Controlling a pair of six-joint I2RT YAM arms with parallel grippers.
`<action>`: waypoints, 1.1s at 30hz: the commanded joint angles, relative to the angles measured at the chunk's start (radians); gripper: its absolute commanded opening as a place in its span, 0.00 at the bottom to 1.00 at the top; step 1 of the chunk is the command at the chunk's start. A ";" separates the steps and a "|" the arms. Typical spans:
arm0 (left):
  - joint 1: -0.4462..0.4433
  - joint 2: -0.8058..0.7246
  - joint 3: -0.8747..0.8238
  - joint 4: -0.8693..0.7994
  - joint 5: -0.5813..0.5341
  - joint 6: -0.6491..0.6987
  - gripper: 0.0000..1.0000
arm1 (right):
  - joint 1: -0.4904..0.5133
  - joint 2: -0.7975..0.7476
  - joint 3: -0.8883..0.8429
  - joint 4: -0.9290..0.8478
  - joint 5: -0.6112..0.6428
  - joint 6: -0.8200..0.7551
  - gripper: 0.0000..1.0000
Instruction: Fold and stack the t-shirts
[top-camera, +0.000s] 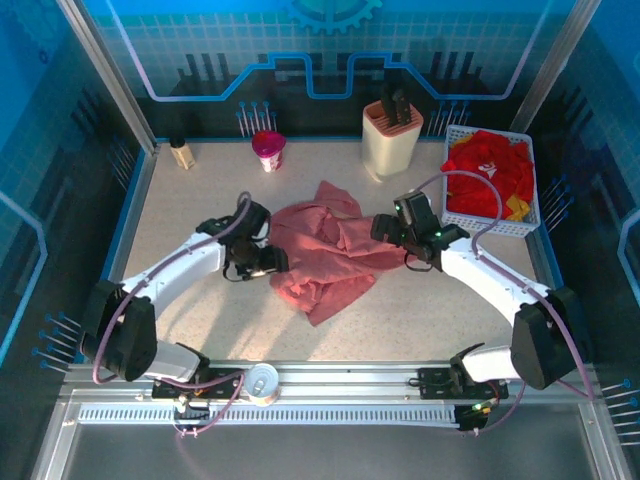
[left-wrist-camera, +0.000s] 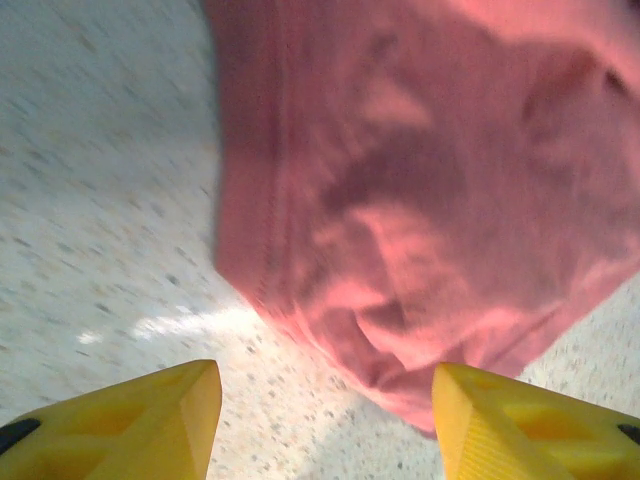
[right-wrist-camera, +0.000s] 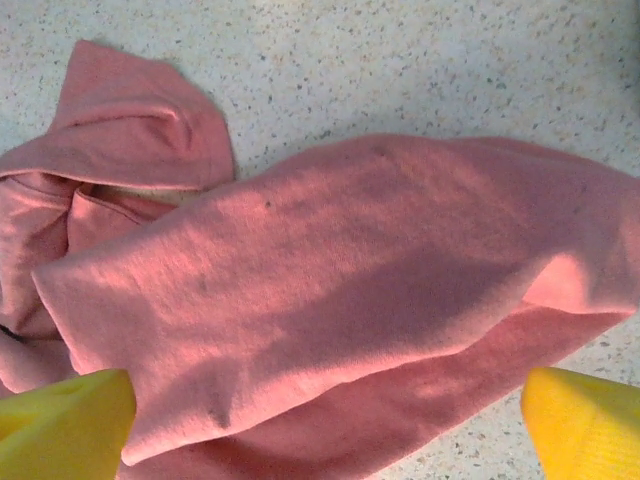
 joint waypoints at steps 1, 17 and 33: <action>-0.077 -0.031 -0.047 0.042 0.041 -0.104 0.57 | -0.011 -0.048 -0.070 0.054 -0.039 0.002 0.96; -0.481 0.232 0.117 0.047 -0.111 -0.201 0.52 | -0.031 -0.094 -0.136 0.061 -0.076 0.032 0.92; -0.515 0.466 0.245 -0.076 -0.282 -0.123 0.31 | -0.081 -0.147 -0.176 0.065 -0.100 0.040 0.92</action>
